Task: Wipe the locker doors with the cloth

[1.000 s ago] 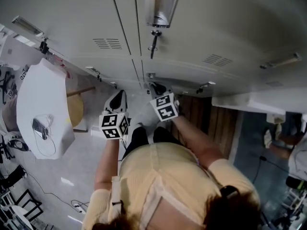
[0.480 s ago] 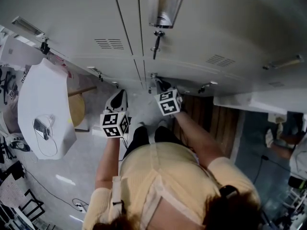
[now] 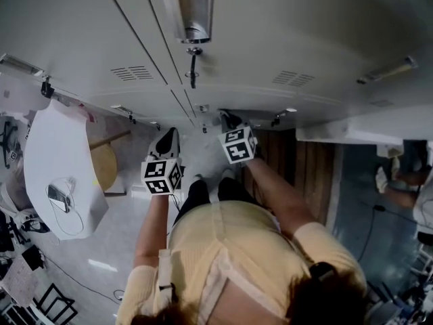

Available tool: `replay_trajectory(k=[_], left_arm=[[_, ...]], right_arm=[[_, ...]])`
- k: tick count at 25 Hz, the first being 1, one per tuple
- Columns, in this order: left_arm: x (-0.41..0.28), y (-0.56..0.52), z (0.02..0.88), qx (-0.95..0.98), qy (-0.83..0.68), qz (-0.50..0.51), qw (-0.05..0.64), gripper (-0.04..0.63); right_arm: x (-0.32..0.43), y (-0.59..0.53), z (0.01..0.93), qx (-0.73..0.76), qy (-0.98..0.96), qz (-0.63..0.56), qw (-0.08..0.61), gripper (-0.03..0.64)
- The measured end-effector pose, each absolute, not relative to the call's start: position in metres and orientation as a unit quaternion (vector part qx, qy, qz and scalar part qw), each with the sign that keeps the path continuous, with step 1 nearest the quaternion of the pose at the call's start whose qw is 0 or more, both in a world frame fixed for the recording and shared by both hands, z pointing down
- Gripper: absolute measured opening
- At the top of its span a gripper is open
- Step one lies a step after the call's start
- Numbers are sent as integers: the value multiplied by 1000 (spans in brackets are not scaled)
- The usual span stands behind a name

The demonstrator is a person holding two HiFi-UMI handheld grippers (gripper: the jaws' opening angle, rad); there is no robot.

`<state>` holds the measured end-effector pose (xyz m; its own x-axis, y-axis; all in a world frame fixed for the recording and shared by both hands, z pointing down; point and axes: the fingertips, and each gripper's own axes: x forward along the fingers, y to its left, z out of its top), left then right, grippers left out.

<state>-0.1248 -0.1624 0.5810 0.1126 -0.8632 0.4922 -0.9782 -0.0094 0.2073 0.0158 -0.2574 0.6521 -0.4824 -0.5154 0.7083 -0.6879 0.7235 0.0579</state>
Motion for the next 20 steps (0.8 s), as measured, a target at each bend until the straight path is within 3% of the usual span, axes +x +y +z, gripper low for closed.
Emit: replay_trajectory(k=[20], left_arm=[[-53, -215, 593, 764, -578, 145, 247, -8]], right_arm=[[112, -280, 648, 450, -804, 155, 357, 17]])
